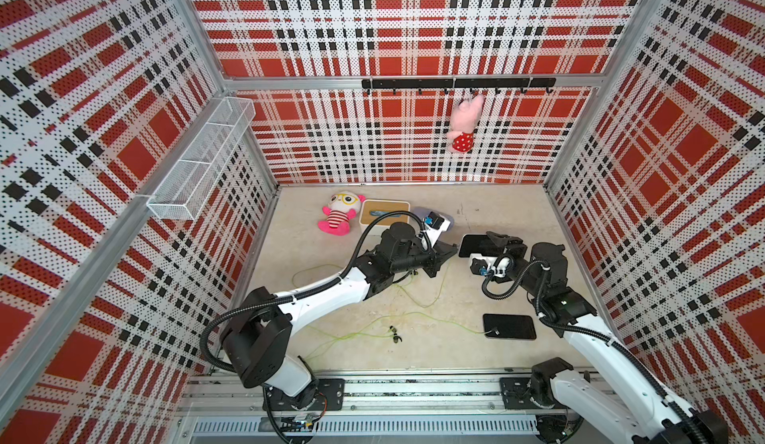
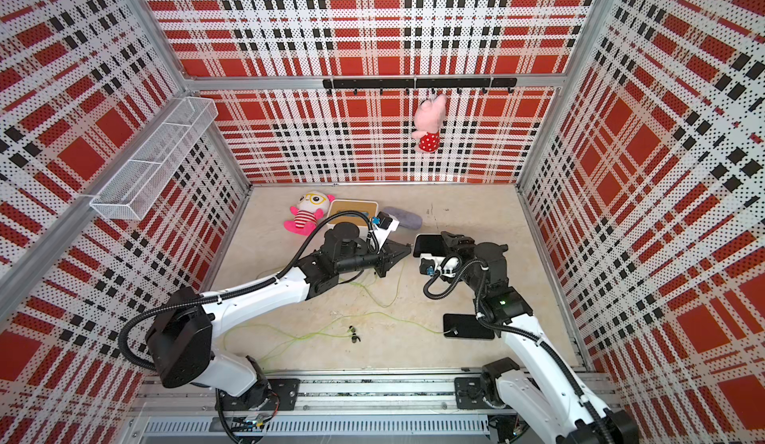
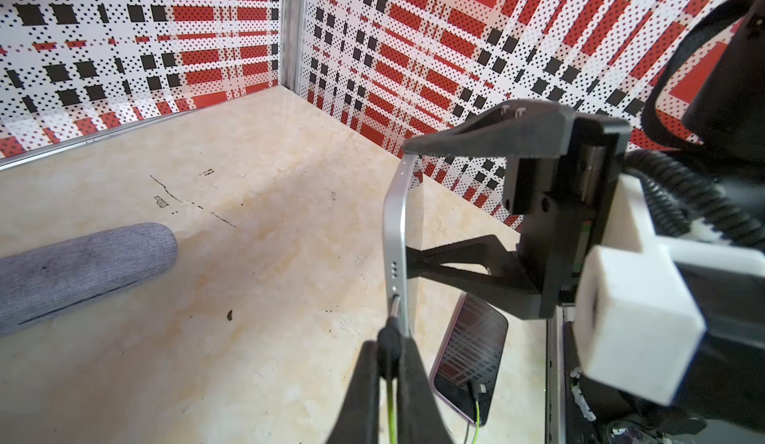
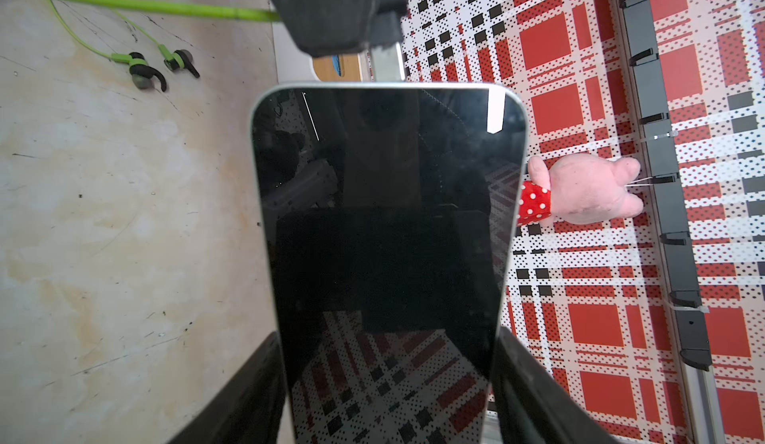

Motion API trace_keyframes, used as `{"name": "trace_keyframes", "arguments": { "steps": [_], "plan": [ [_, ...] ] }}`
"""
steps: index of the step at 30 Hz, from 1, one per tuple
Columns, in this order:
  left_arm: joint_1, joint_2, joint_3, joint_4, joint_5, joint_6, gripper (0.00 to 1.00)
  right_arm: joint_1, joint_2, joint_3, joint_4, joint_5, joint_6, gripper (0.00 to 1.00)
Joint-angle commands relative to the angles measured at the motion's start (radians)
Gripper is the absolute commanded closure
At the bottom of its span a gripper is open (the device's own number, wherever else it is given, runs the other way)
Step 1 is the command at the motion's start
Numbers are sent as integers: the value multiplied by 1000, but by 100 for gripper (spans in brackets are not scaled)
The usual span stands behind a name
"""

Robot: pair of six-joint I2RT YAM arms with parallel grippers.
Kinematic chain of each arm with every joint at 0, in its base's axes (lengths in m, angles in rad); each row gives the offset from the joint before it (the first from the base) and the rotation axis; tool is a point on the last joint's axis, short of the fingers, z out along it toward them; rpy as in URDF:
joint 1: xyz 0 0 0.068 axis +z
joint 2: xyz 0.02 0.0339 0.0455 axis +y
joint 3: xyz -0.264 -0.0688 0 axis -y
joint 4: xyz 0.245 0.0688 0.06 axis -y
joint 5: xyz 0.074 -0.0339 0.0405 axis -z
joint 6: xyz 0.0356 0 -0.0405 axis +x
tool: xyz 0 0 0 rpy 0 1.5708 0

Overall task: Plug wired earphones into phones
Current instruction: Insert the wired earphone into the phone.

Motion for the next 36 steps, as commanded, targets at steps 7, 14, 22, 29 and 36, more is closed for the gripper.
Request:
{"name": "trace_keyframes", "arguments": {
  "steps": [7, 14, 22, 29, 36],
  "plan": [
    [-9, 31, 36, -27, -4, 29, 100, 7, -34, 12, 49, -36, -4, 56],
    [-17, 54, 68, -74, 5, 42, 100, 13, -33, 25, 16, -9, -64, 56],
    [-23, 70, 84, -104, 14, 50, 100, 17, -43, 16, 16, 13, -120, 57],
    [-23, 87, 102, -115, 51, 52, 100, 26, -62, 1, 22, 12, -181, 57],
    [-25, 96, 117, -137, 69, 67, 100, 29, -63, -3, 5, -9, -241, 56]
  ]
}}
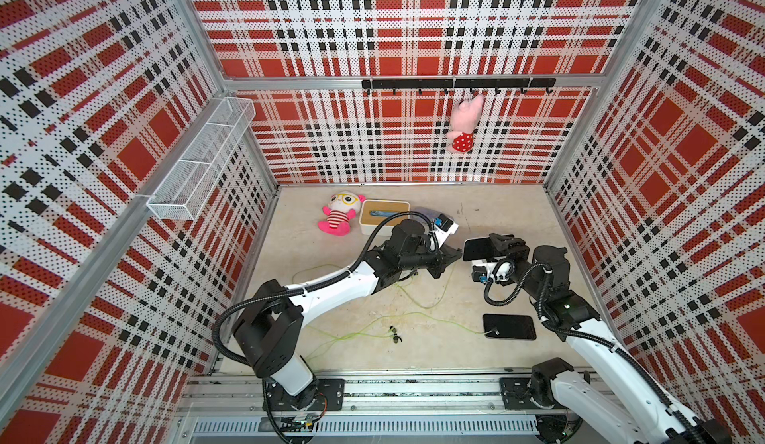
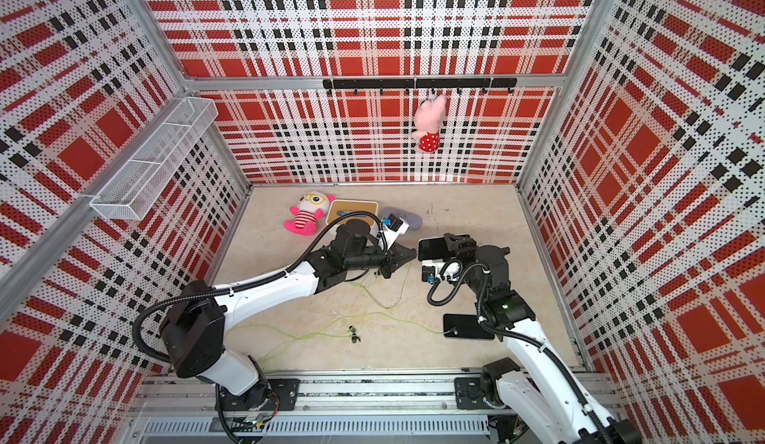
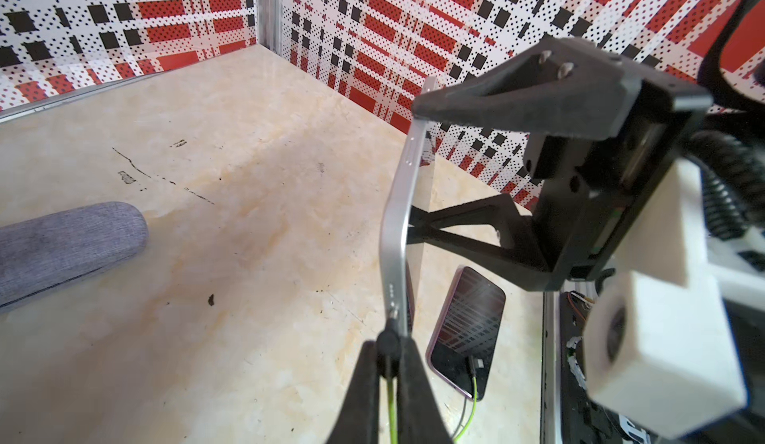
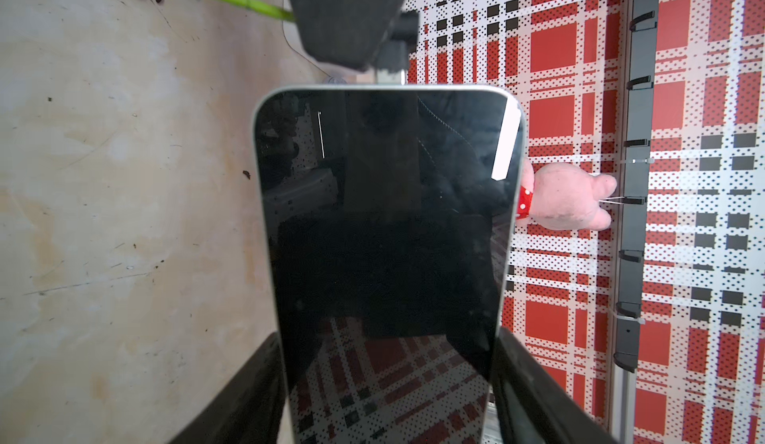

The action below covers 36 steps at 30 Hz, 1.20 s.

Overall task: Plug wired earphones into phones
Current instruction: Insert the wired earphone into the phone, then place the phone at the center of the board.

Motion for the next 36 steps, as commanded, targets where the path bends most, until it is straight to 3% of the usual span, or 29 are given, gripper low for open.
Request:
{"name": "trace_keyframes", "arguments": {
  "steps": [1, 8, 9, 11, 12, 14, 17, 19, 24, 29, 36],
  "plan": [
    [-13, 16, 28, -19, 25, 28, 100, 20, -25, 3, 48, -81, -45, 56],
    [-13, 20, 34, -5, 25, 40, 100, 23, -3, 30, -23, -95, -82, 56],
    [-7, 19, 32, 1, 9, 38, 92, 23, 4, 36, -35, -81, -77, 57],
    [20, 6, 12, 43, -6, 15, 64, 22, 34, 49, -56, -34, -48, 57],
    [38, -5, -5, 85, -3, -3, 55, 10, 58, 60, -68, -14, -40, 57],
    [70, -30, -37, 154, -8, -32, 45, -32, 113, 94, -115, -29, -9, 56],
    [109, -78, -84, 218, -41, -55, 20, -98, 219, 152, -172, -53, 38, 56],
    [126, -122, -124, 249, -99, -57, 12, -137, 312, 196, -223, -45, 48, 56],
    [136, -231, -253, 284, -244, -53, 11, -220, 555, 305, -361, -40, 97, 55],
    [94, -299, -365, 285, -302, -23, 15, -278, 722, 377, -437, -36, 129, 54],
    [8, -309, -407, 243, -316, 20, 17, -336, 882, 507, -594, -37, 156, 51]
  ]
}}
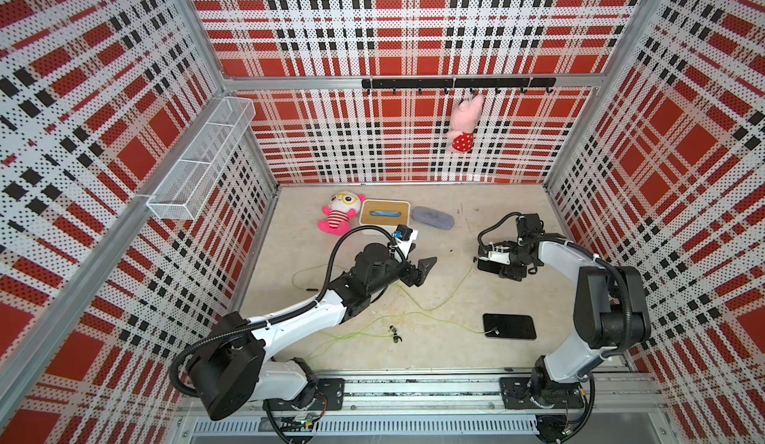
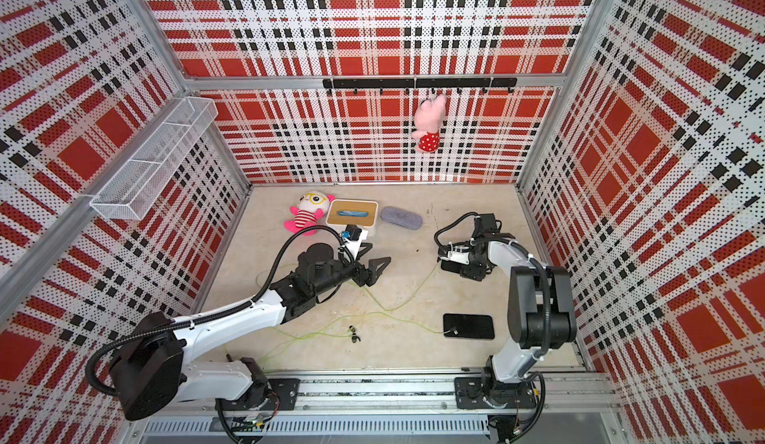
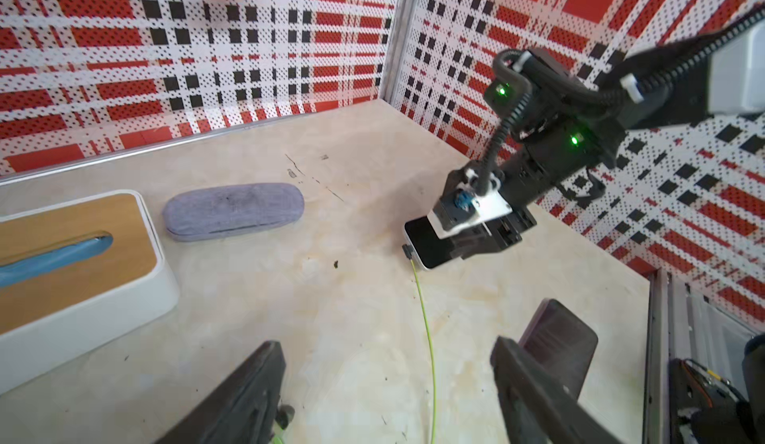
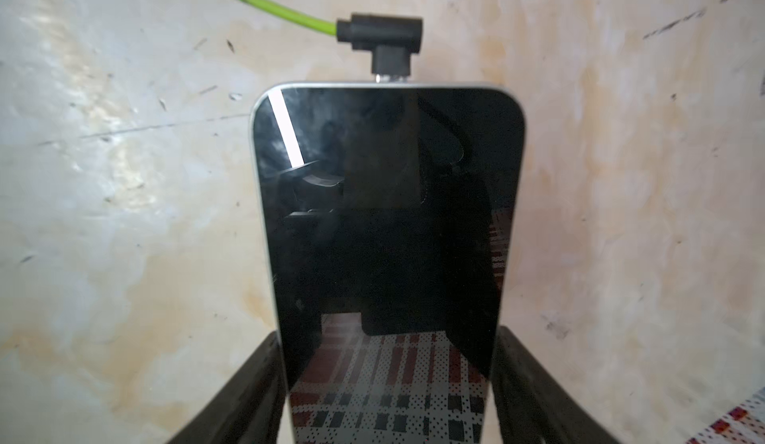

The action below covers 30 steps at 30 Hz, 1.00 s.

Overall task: Plug wired earphones into phones
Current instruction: Place the phone at the center of the board.

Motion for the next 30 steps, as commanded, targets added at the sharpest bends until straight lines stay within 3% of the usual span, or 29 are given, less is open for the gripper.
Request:
{"name": "trace_keyframes", "arguments": {
  "steps": [1, 9, 12, 15, 17, 21, 24, 27, 30],
  "plan": [
    [-38, -12, -1, -24, -28, 57, 17, -21, 33, 60, -99, -25, 16, 50],
    [-110, 49, 19, -113, -10, 177, 17, -26, 133, 129, -191, -43, 20, 37],
    [-138, 91, 44, -148, -21, 219, 16, -26, 140, 140, -204, -67, 25, 27],
    [-171, 138, 75, -185, -28, 261, 15, -27, 93, 124, -171, -88, 42, 4],
    [-205, 165, 93, -204, -33, 306, 14, -27, 35, 113, -133, -124, 87, 0],
    [-281, 224, 134, -249, -23, 415, 14, -33, -114, 77, 41, -150, 315, 0],
    [-328, 298, 194, -310, -18, 495, 18, -51, -250, 31, 205, -150, 562, 0],
    [-365, 403, 294, -401, -37, 565, 22, -54, -376, -22, 357, -61, 852, 0],
    [-396, 521, 413, -505, -73, 607, 29, -53, -474, -28, 366, 72, 1097, 0]
  ]
}}
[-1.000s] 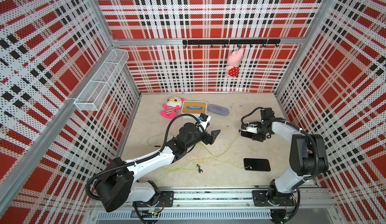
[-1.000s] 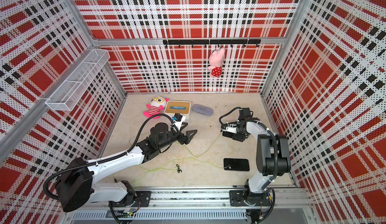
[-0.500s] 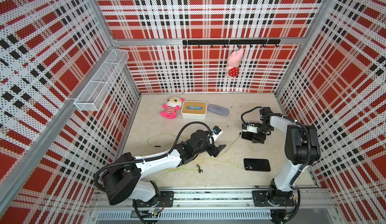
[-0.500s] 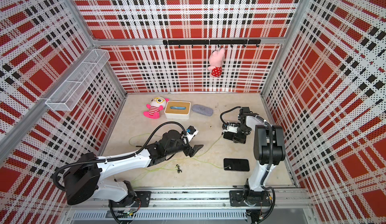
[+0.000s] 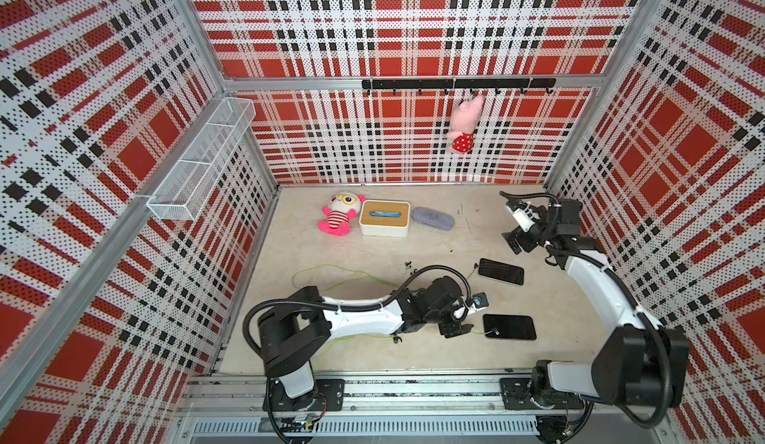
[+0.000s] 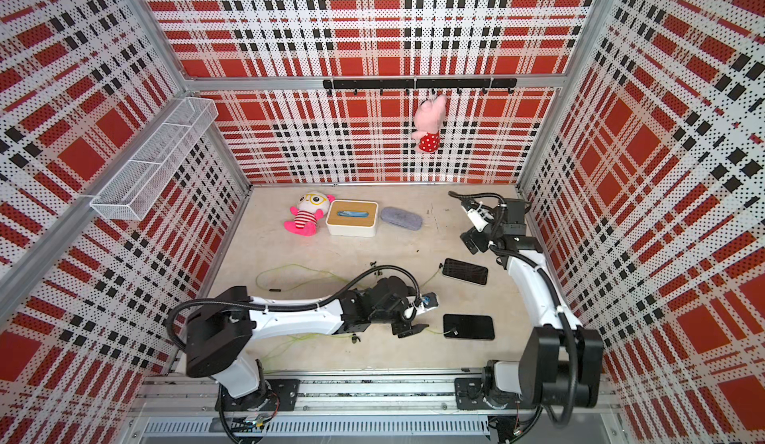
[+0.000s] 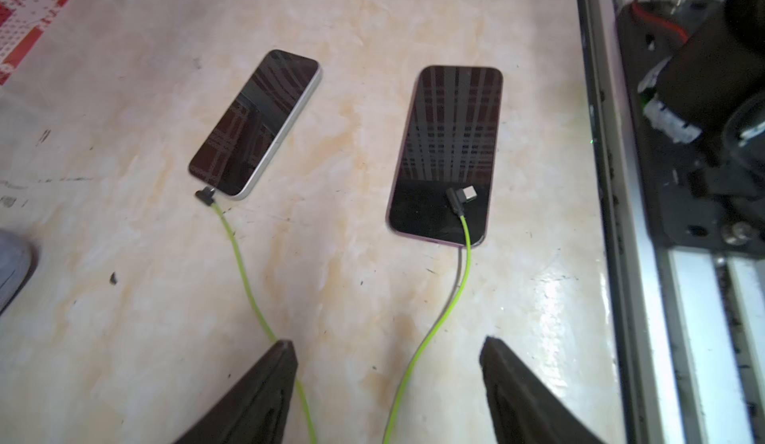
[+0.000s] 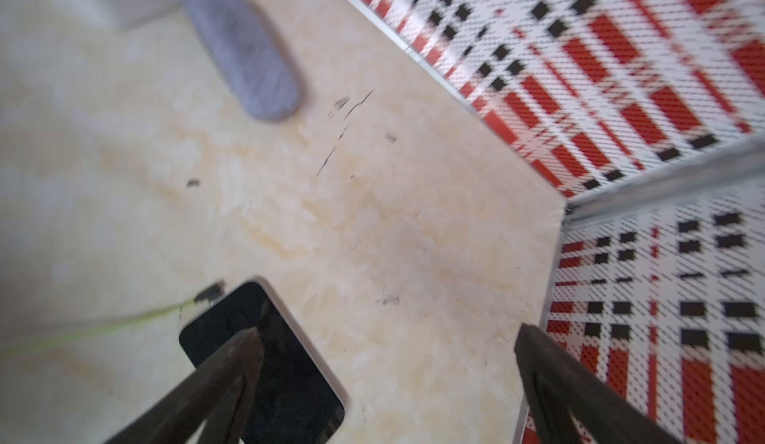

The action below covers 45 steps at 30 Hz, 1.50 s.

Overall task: Plug wired earphones into phones
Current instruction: Place the phone at the center of the board, then pick up the wired earphone from the center of the board.

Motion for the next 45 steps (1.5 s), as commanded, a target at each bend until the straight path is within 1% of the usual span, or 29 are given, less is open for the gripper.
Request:
{"name": "trace_keyframes", "arguments": {
  "steps": [1, 3, 4, 6, 8, 12, 15, 17, 20, 23, 28, 33, 45],
  "plan": [
    [-33, 110, 109, -146, -47, 110, 30, -8, -89, -24, 80, 187, 438, 0],
    [-58, 165, 155, -174, -67, 154, 32, -7, -156, -23, -5, 297, 594, 0],
    [-68, 189, 174, -186, -74, 179, 33, -7, -189, -23, -53, 326, 653, 0],
    [-72, 219, 211, -212, -65, 192, 35, -7, -250, -47, -109, 359, 718, 0],
    [-71, 240, 246, -232, -35, 197, 36, -6, -306, -89, -139, 359, 759, 0],
    [-76, 271, 309, -283, 20, 216, 38, -8, -404, -156, -210, 322, 828, 1],
    [-80, 289, 327, -295, 43, 226, 38, -7, -468, -202, -234, 323, 856, 4],
    [-81, 324, 367, -338, 30, 228, 39, -7, -494, -221, -241, 318, 872, 8],
    [-78, 394, 466, -445, 11, 216, 47, -8, -512, -223, -270, 318, 901, 11],
    [-77, 428, 511, -477, 17, 201, 49, -6, -525, -232, -277, 316, 923, 13],
    [-75, 420, 513, -476, 7, 158, 50, -7, -533, -257, -272, 300, 945, 16],
    [-75, 394, 473, -458, -25, 107, 51, -7, -537, -279, -246, 292, 958, 18],
    [-91, 395, 448, -439, -49, 39, 61, -8, -533, -285, -228, 277, 966, 21]
  ]
}}
